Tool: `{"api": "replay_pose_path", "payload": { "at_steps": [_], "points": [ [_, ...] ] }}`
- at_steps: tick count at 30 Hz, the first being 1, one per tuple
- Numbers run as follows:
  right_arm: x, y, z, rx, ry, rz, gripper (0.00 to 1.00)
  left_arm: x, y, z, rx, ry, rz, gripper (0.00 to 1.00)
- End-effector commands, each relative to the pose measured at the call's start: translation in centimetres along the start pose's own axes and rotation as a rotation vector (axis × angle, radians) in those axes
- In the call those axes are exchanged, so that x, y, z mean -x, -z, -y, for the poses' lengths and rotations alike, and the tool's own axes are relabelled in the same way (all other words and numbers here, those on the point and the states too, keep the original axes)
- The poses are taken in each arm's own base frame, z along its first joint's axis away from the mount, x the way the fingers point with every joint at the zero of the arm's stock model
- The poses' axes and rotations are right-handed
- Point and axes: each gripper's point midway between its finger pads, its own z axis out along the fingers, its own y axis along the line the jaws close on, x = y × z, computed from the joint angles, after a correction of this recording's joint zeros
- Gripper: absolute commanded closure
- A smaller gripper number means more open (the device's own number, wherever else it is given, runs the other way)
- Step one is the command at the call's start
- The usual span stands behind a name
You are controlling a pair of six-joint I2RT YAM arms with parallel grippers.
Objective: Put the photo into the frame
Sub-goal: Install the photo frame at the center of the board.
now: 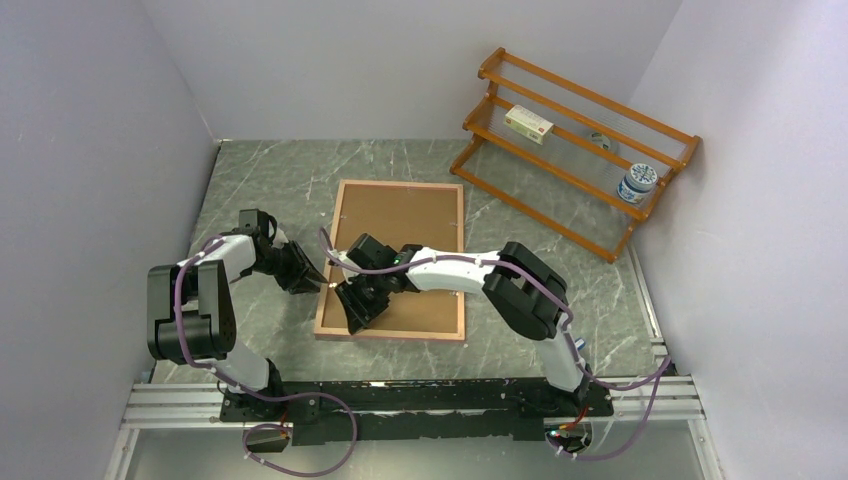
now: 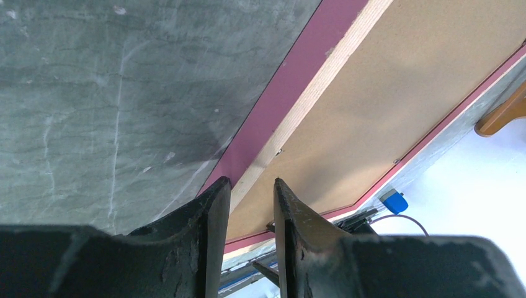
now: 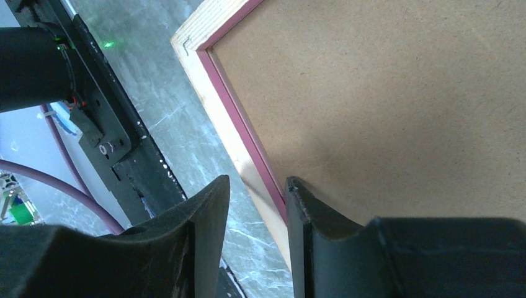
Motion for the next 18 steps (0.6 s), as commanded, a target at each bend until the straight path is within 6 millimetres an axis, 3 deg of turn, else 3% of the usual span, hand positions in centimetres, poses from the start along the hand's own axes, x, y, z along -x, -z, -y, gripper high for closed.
{"api": "replay_pose_path", "payload": {
  "at_steps": [1, 12, 15, 18],
  "points": [
    [-1.4, 1.1, -0.6, 0.003, 0.015, -0.041, 0.58, 0.8, 0.4, 0.9, -0.015, -0.013, 0.016, 0.63],
    [-1.8, 1.4, -0.9, 0.019, 0.023, -0.051, 0.58, 0.8, 0.5, 0.8, -0.012, -0.013, 0.019, 0.63],
    [-0.4, 1.8, -1.4, 0.019, 0.025, -0.008, 0.58, 0.8, 0.5, 0.9, -0.016, -0.013, 0.021, 0.63],
    [2.3, 3.1, -2.4, 0.014, 0.043, 0.082, 0.56, 1.0, 0.6, 1.2, -0.026, -0.012, 0.025, 0.62]
  ]
}}
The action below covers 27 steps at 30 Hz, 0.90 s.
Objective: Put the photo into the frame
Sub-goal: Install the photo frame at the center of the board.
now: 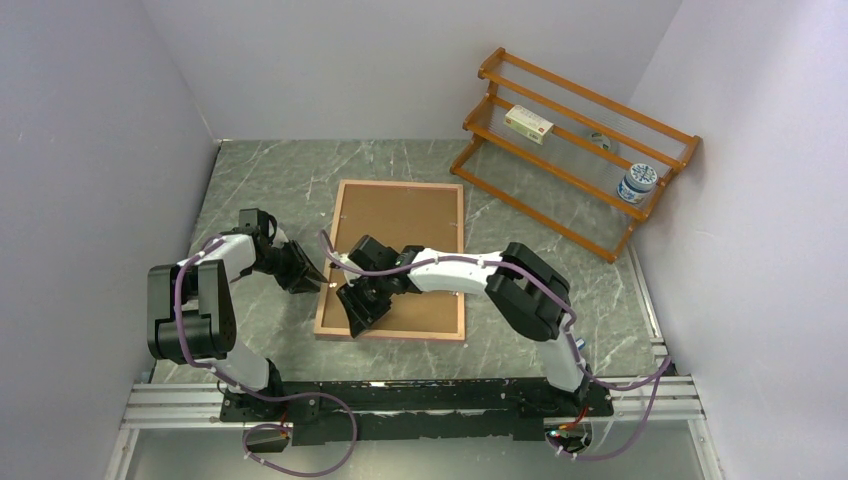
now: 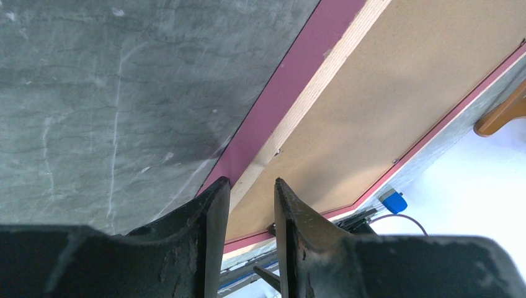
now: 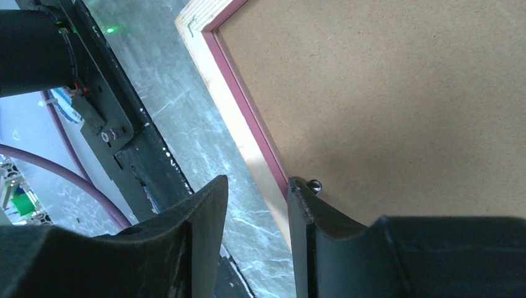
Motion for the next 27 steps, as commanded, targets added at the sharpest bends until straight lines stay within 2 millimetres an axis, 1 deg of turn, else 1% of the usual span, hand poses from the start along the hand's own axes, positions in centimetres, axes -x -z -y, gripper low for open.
{"api": "replay_pose_path", "payload": {
  "at_steps": [1, 3, 5, 7, 10, 16, 24, 27],
  "points": [
    [3.9, 3.3, -2.3, -0.014, 0.038, 0.135, 0.55, 0.9, 0.6, 1.2, -0.029, -0.014, 0.029, 0.62],
    [5.4, 4.4, -2.5, -0.029, 0.041, 0.188, 0.55, 1.0, 0.7, 1.3, -0.031, -0.015, 0.032, 0.61],
    [6.1, 5.1, -2.4, -0.034, 0.033, 0.221, 0.53, 1.0, 0.7, 1.3, -0.030, -0.014, 0.032, 0.60],
    [5.9, 5.1, -2.0, -0.034, 0.019, 0.212, 0.52, 1.0, 0.7, 1.3, -0.030, -0.013, 0.033, 0.58],
    [5.1, 4.6, -1.2, -0.058, 0.004, 0.173, 0.52, 0.9, 0.7, 1.3, -0.029, -0.012, 0.032, 0.58],
    [3.0, 3.7, -0.2, -0.073, -0.022, 0.109, 0.51, 0.7, 0.5, 1.1, -0.032, -0.004, 0.027, 0.58],
    [0.3, 2.6, -0.2, -0.013, -0.017, 0.009, 0.51, 0.6, 0.4, 1.1, -0.036, 0.001, 0.021, 0.59],
    [0.0, 2.3, 0.2, -0.022, -0.018, -0.008, 0.52, 0.7, 0.4, 1.2, -0.037, -0.003, 0.022, 0.59]
  ]
}}
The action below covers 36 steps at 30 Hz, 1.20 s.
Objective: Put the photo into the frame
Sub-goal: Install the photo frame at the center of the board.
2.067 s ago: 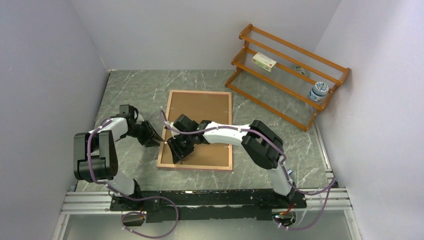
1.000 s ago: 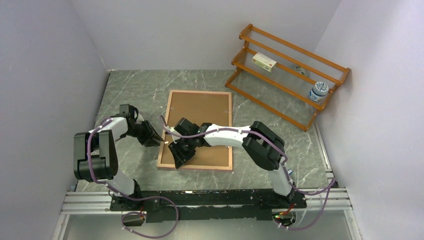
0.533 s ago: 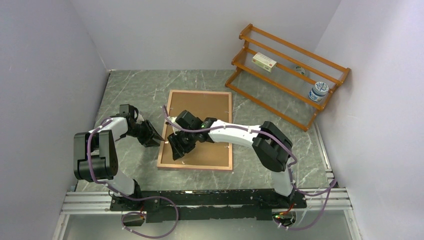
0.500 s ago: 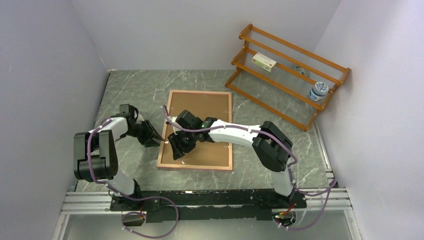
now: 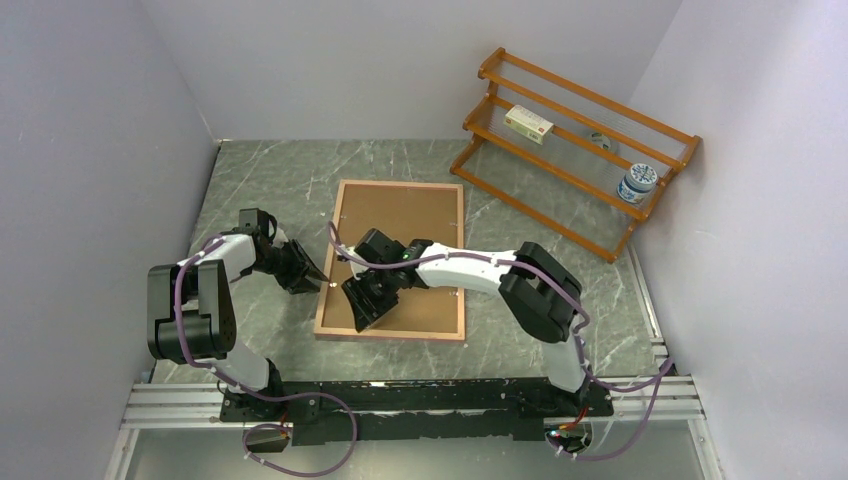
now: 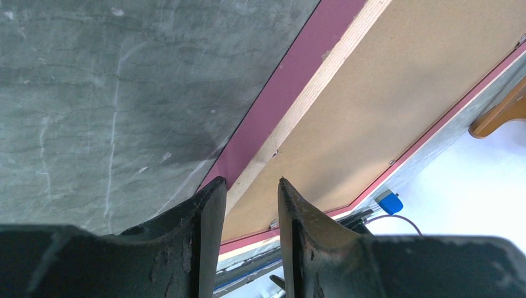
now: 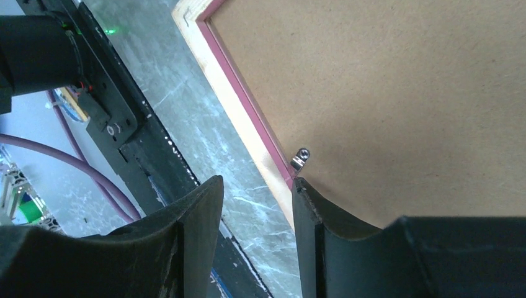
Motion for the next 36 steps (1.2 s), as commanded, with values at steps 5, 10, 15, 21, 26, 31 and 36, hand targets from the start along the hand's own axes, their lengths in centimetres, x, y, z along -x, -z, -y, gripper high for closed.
{"api": "replay_pose_path", "payload": {
  "at_steps": [5, 10, 15, 21, 26, 31, 36],
  "points": [
    [-1.4, -1.0, 0.2, 0.025, 0.013, -0.066, 0.52, 0.6, 0.4, 1.2, -0.040, -0.011, 0.018, 0.59],
    [-1.7, -1.5, 0.6, 0.021, 0.006, -0.069, 0.51, 0.6, 0.4, 1.1, -0.037, -0.014, 0.016, 0.59],
    [-1.6, -2.0, 0.2, 0.044, 0.009, -0.068, 0.52, 0.6, 0.5, 1.1, -0.037, -0.014, 0.017, 0.59],
    [-1.5, -2.3, -0.3, 0.072, 0.016, -0.065, 0.55, 0.5, 0.6, 1.2, -0.037, -0.016, 0.018, 0.60],
    [-1.7, -2.4, -0.5, 0.083, 0.018, -0.069, 0.56, 0.5, 0.6, 1.1, -0.037, -0.014, 0.019, 0.60],
    [-1.9, -2.6, -0.6, 0.099, 0.023, -0.076, 0.56, 0.4, 0.6, 1.1, -0.037, -0.013, 0.019, 0.60],
    [-2.1, -2.9, -0.9, 0.117, 0.024, -0.087, 0.56, 0.4, 0.4, 1.0, -0.038, -0.008, 0.016, 0.60]
  ]
}}
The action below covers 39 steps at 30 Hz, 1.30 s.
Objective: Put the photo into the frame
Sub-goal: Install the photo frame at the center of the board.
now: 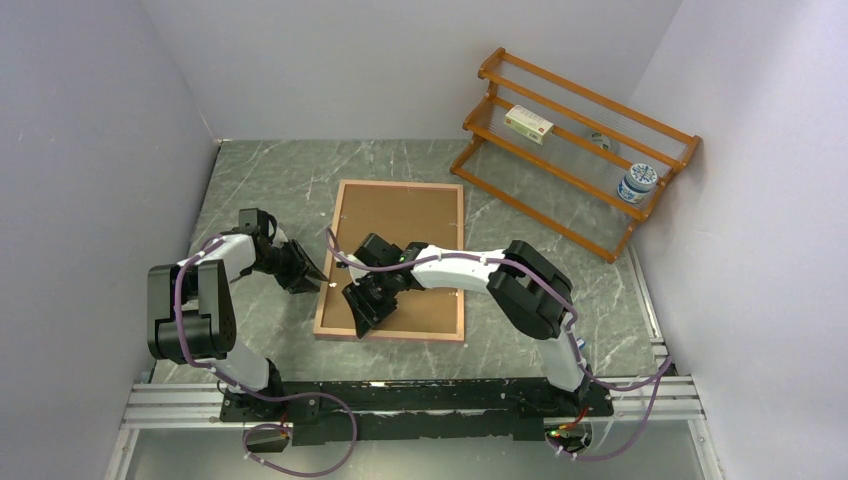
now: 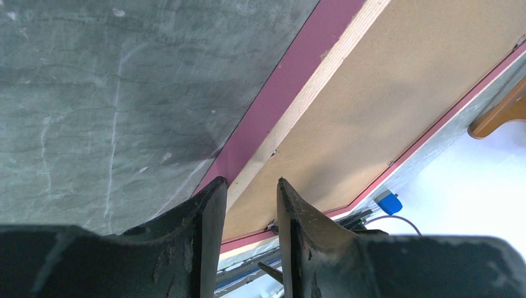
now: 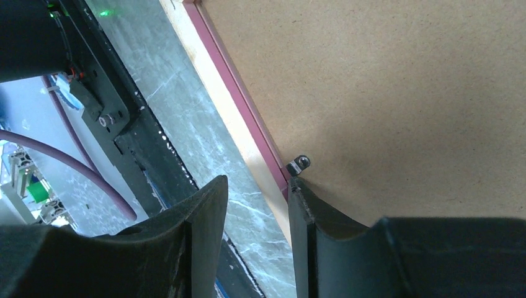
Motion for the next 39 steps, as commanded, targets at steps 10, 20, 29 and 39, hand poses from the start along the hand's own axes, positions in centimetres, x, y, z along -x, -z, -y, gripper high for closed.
{"api": "replay_pose_path", "payload": {
  "at_steps": [10, 20, 29, 39],
  "points": [
    [-0.2, -1.6, -1.0, 0.070, 0.043, -0.019, 0.56, 0.3, 0.2, 1.1, -0.046, -0.003, 0.011, 0.63],
    [-0.3, -2.0, -0.9, 0.070, 0.064, -0.030, 0.72, 0.1, 0.1, 1.0, -0.052, 0.004, 0.008, 0.64],
    [-0.4, -2.4, -0.3, 0.026, 0.124, -0.028, 0.88, 0.0, 0.0, 0.9, -0.053, 0.012, 0.006, 0.64],
    [2.6, 0.3, 0.1, -0.130, 0.163, 0.077, 0.78, 0.5, 0.4, 1.6, -0.067, 0.021, 0.026, 0.62]
  ]
}}
